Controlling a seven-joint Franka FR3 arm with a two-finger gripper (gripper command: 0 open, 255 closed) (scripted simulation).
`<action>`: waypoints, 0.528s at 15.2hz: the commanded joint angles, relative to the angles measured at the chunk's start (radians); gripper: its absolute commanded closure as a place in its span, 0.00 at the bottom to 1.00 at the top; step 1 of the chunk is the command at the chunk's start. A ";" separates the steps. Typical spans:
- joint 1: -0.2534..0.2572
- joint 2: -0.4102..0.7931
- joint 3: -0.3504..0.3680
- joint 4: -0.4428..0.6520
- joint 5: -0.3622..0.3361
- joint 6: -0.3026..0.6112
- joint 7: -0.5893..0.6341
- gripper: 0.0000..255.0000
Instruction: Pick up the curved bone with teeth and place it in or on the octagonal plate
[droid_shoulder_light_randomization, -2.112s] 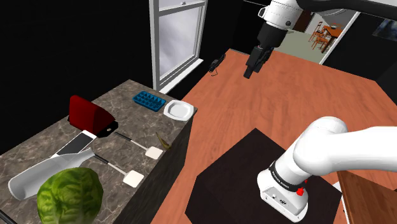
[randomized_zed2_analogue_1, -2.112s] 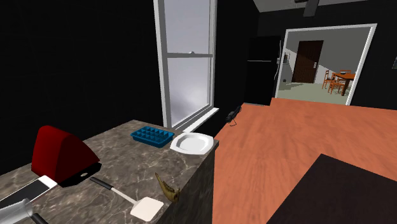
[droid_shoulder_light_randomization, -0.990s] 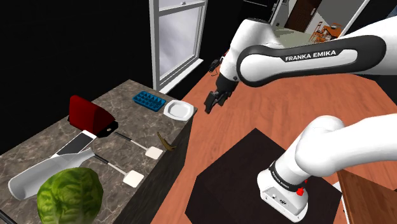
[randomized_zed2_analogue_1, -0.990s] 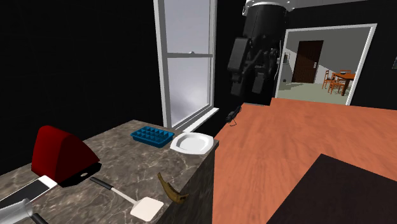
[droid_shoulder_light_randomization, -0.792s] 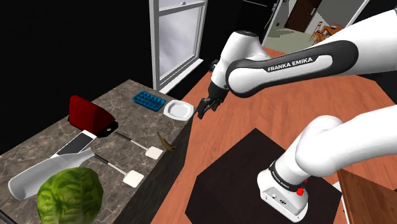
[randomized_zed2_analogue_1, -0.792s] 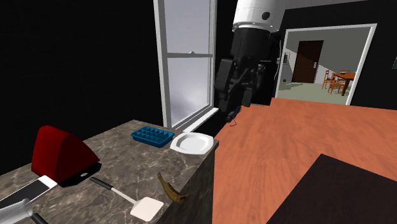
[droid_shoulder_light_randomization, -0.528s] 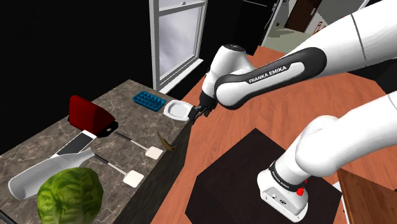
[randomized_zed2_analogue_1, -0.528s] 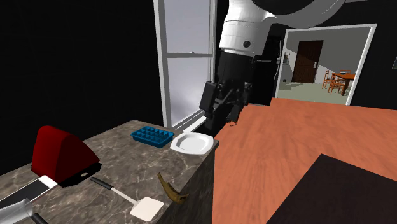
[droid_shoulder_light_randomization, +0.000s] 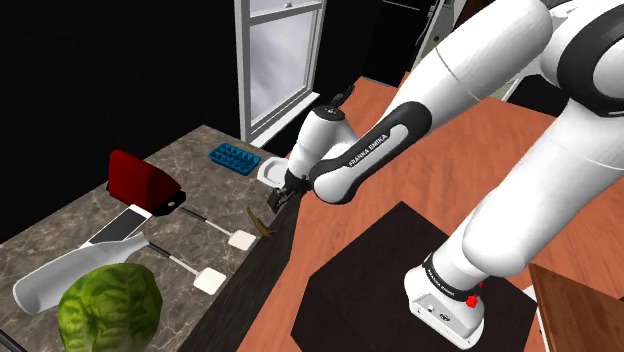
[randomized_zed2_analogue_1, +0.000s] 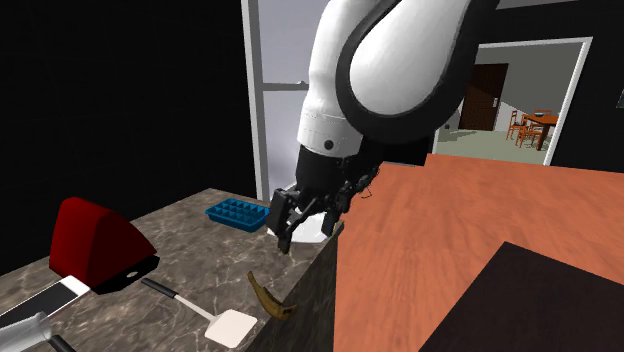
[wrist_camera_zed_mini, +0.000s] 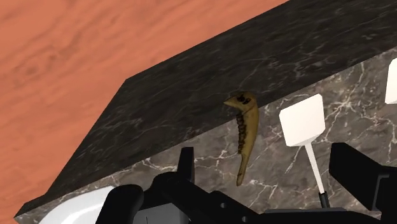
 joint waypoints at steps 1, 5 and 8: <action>0.018 0.098 -0.026 0.032 -0.136 0.070 0.123 0.00; 0.172 0.279 -0.187 0.139 -0.334 0.159 0.321 0.00; 0.264 0.378 -0.270 0.210 -0.368 0.200 0.378 0.00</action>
